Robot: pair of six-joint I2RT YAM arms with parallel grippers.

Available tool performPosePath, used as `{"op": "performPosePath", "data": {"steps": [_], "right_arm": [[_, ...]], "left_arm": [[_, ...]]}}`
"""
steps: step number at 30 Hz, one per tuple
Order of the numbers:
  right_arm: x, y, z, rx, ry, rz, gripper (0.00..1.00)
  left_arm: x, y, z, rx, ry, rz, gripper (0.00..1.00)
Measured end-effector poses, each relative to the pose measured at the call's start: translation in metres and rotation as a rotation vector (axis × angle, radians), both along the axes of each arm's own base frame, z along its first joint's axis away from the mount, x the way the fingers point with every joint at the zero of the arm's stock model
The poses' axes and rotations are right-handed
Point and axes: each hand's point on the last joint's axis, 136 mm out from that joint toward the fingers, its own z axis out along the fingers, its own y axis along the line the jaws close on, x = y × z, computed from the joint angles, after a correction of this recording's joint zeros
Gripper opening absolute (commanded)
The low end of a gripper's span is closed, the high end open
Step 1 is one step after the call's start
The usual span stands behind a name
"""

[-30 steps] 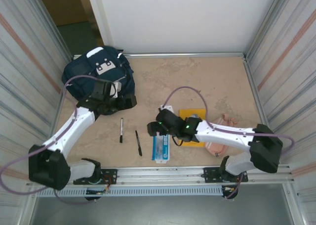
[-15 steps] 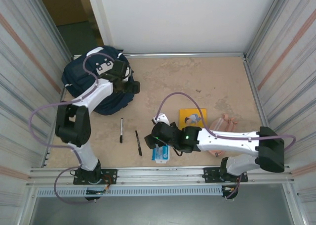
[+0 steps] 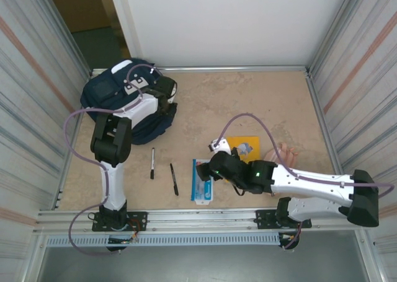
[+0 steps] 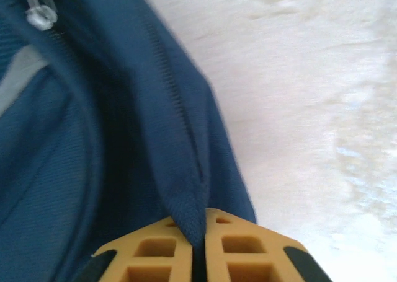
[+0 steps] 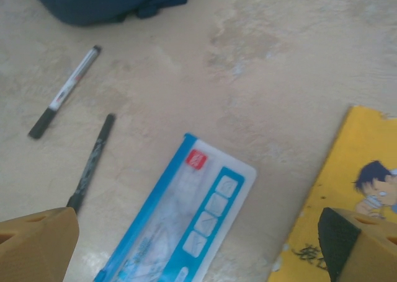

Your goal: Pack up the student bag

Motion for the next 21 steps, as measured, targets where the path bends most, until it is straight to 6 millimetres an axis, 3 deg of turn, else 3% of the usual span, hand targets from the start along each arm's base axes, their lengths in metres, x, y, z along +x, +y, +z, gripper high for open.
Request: {"op": "performPosePath", "data": {"steps": [5,13,17,21], "right_arm": [[0.030,-0.046,0.016,0.107,-0.002,-0.155,0.99],[0.054,-0.125,0.022,0.265,0.002,-0.371,0.99],[0.061,-0.151,0.019,0.339,0.049,-0.438,0.99],[0.068,-0.165,0.002,0.390,0.160,-0.480,0.99]], "left_arm": [[-0.018,-0.054,0.010,0.007,-0.006,-0.212,0.07],[-0.057,-0.129,0.029,-0.047,0.009,-0.555,0.08],[-0.077,-0.155,0.039,-0.052,0.005,-0.727,0.08],[-0.095,-0.180,0.046,0.009,-0.041,-0.906,0.01]]}}
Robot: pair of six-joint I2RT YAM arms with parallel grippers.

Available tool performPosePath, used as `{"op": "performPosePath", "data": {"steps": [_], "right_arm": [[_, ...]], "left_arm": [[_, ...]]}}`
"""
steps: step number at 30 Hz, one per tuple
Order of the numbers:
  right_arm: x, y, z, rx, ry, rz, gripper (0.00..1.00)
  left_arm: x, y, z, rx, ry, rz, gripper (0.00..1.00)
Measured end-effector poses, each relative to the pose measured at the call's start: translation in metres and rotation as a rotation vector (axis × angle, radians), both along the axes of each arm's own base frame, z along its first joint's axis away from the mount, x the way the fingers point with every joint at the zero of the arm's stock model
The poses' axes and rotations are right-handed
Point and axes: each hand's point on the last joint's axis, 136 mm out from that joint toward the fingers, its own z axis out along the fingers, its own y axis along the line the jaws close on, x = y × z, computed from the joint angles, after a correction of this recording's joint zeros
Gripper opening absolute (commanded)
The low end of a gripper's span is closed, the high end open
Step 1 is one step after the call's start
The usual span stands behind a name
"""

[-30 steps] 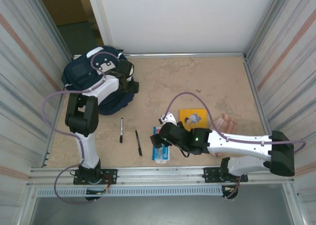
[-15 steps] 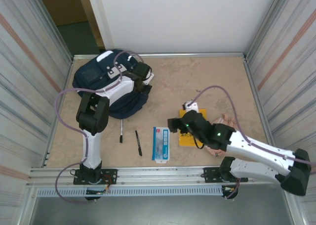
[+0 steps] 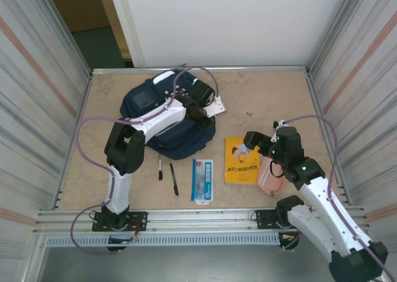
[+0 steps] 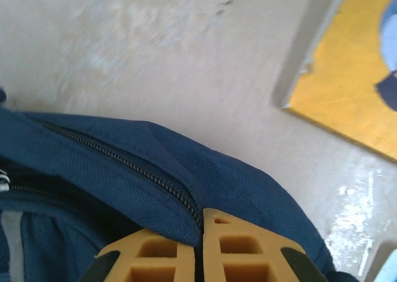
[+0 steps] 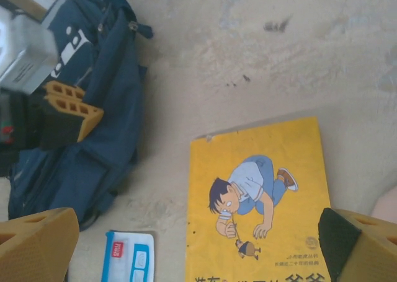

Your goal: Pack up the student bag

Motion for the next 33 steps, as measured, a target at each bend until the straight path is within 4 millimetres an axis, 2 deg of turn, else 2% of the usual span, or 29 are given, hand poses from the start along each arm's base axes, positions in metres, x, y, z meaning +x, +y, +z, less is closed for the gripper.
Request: {"op": "performPosePath", "data": {"steps": [6,9,15,20,24,27,29,33], "right_arm": [[0.014,-0.004,-0.046,0.129,0.293,0.007,1.00],[0.023,0.005,-0.053,0.184,0.379,0.038,0.99],[0.050,0.027,-0.048,0.308,0.434,0.104,0.94],[0.066,0.046,-0.052,0.380,0.481,0.141,0.92],[0.084,0.076,-0.047,0.387,0.500,0.220,0.91],[0.107,0.095,-0.038,0.392,0.493,0.259,0.88],[0.130,0.103,-0.032,0.395,0.484,0.260,0.85],[0.169,0.116,-0.035,0.399,0.481,0.244,0.74]], "left_arm": [[-0.028,-0.031,0.004,0.038,-0.089,-0.245,0.00],[-0.035,-0.037,0.004,0.033,-0.121,-0.355,0.00],[-0.039,-0.024,-0.001,0.008,-0.121,-0.489,0.00],[-0.033,0.005,0.010,-0.015,-0.171,-0.527,0.00],[-0.032,0.021,0.024,-0.010,-0.220,-0.537,0.00],[-0.035,0.022,0.025,-0.010,-0.237,-0.552,0.00],[-0.038,0.023,0.020,-0.005,-0.230,-0.560,0.00],[-0.041,0.025,0.013,-0.002,-0.219,-0.565,0.00]]}}
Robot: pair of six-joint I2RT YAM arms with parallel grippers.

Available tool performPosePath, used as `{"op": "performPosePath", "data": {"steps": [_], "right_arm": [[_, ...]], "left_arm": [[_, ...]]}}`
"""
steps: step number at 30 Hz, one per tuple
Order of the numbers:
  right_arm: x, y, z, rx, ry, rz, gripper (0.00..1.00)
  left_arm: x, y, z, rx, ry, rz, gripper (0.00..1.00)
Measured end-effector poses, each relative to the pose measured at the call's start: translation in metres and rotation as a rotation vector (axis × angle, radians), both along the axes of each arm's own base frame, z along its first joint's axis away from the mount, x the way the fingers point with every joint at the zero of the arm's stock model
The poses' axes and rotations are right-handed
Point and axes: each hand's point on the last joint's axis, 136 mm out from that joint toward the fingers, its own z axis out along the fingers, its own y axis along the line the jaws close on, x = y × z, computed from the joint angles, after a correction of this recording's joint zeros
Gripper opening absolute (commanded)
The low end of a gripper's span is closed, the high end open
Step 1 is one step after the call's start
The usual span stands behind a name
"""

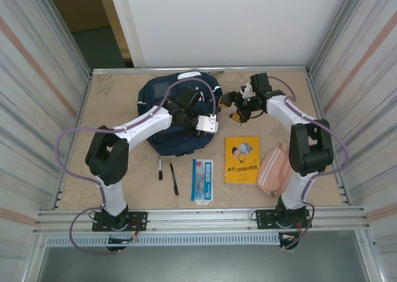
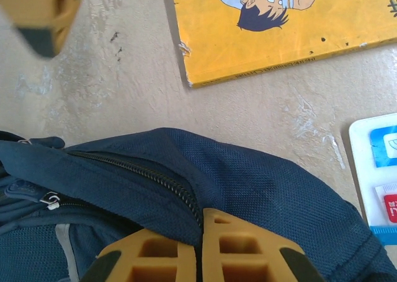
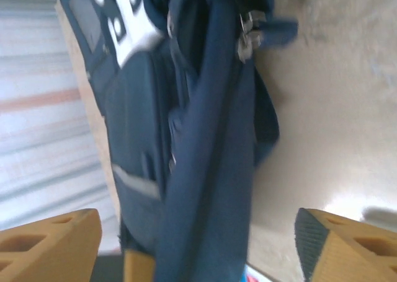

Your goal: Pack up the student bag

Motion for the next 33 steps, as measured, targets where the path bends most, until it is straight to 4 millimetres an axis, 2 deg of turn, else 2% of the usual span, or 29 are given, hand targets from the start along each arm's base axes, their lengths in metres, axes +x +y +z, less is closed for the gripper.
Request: {"op": "performPosePath", "data": {"steps": [4,7,9,11,15,19,23,25,27,30,33], "right_arm": [[0.021,0.024,-0.019,0.002,0.050,0.000,0.48],[0.025,0.040,-0.037,0.003,0.094,0.001,0.17],[0.023,0.042,-0.042,-0.001,0.118,-0.009,0.07],[0.023,0.039,-0.041,0.002,0.125,-0.023,0.01],[0.023,0.026,-0.037,0.017,0.108,-0.064,0.00],[0.007,0.014,-0.039,0.032,0.110,-0.096,0.00],[-0.002,0.020,-0.034,0.019,0.084,-0.102,0.01],[-0.005,0.026,-0.035,0.004,0.075,-0.098,0.04],[-0.009,0.032,-0.036,-0.002,0.079,-0.088,0.10],[-0.014,0.038,-0.037,0.002,0.090,-0.072,0.26],[-0.022,0.047,-0.038,0.000,0.093,-0.035,0.39]], "left_arm": [[0.000,0.000,-0.004,-0.008,-0.007,0.004,0.00],[-0.002,0.003,-0.004,-0.009,-0.006,0.014,0.00],[-0.002,0.007,-0.003,-0.007,-0.004,0.031,0.00],[0.001,0.012,-0.003,-0.006,0.001,0.058,0.00],[0.015,0.025,-0.001,-0.005,0.019,0.162,0.00],[0.032,0.041,0.008,-0.012,0.043,0.274,0.03],[0.046,0.059,0.000,0.011,0.019,0.351,0.06],[0.051,0.068,-0.006,0.029,0.016,0.392,0.12],[0.054,0.075,-0.009,0.033,0.019,0.423,0.19],[0.055,0.082,-0.011,0.029,0.029,0.468,0.34],[0.048,0.087,-0.012,0.019,0.057,0.511,0.44]]}}
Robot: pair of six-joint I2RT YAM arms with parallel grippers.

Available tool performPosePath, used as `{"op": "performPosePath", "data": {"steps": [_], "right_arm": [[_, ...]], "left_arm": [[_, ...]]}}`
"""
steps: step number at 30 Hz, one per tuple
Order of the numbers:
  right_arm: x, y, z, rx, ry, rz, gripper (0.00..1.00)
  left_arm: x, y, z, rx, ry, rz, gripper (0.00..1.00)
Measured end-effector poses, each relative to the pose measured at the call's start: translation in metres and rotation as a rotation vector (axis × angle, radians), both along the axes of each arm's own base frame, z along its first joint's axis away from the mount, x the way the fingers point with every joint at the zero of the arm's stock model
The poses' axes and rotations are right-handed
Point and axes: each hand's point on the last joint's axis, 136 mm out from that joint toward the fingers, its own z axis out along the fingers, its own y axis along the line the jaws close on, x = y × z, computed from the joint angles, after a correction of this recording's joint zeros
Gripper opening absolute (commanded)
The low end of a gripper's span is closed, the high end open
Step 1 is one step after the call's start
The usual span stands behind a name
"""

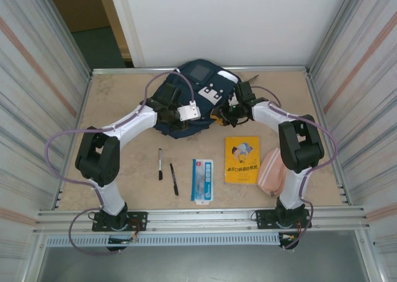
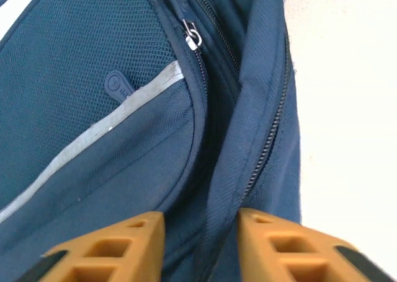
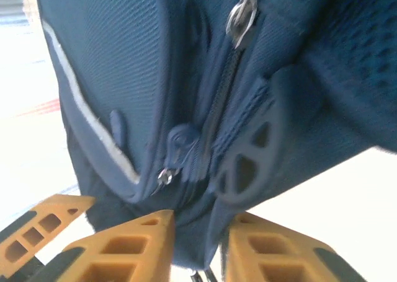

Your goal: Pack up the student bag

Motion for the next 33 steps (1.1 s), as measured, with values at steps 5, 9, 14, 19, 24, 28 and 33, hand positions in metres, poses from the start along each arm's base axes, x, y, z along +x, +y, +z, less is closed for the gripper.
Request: {"op": "performPosePath", "data": {"steps": [5,9,14,19,24,28,33], "right_arm": [[-0.018,-0.001,0.001,-0.041,-0.016,0.068,0.48],[-0.030,-0.021,0.014,-0.124,-0.081,0.096,0.51],[-0.031,-0.053,0.036,-0.264,-0.198,0.079,0.53],[-0.041,-0.097,0.035,-0.369,-0.219,-0.001,0.54],[-0.057,-0.120,0.024,-0.406,-0.201,-0.044,0.55],[-0.066,-0.122,0.019,-0.408,-0.205,-0.038,0.55],[-0.068,-0.121,0.018,-0.412,-0.243,-0.014,0.56]], "left_arm": [[-0.021,0.000,0.010,-0.069,0.038,0.049,0.53],[-0.032,-0.020,0.015,-0.111,0.051,0.046,0.56],[-0.048,-0.054,0.006,-0.110,0.079,-0.001,0.59],[-0.038,-0.079,-0.014,-0.081,0.070,0.001,0.60],[-0.009,-0.074,-0.036,0.003,0.015,0.104,0.54],[0.001,-0.067,-0.040,0.043,-0.020,0.154,0.28],[0.004,-0.064,-0.039,0.062,-0.040,0.156,0.00]]}}
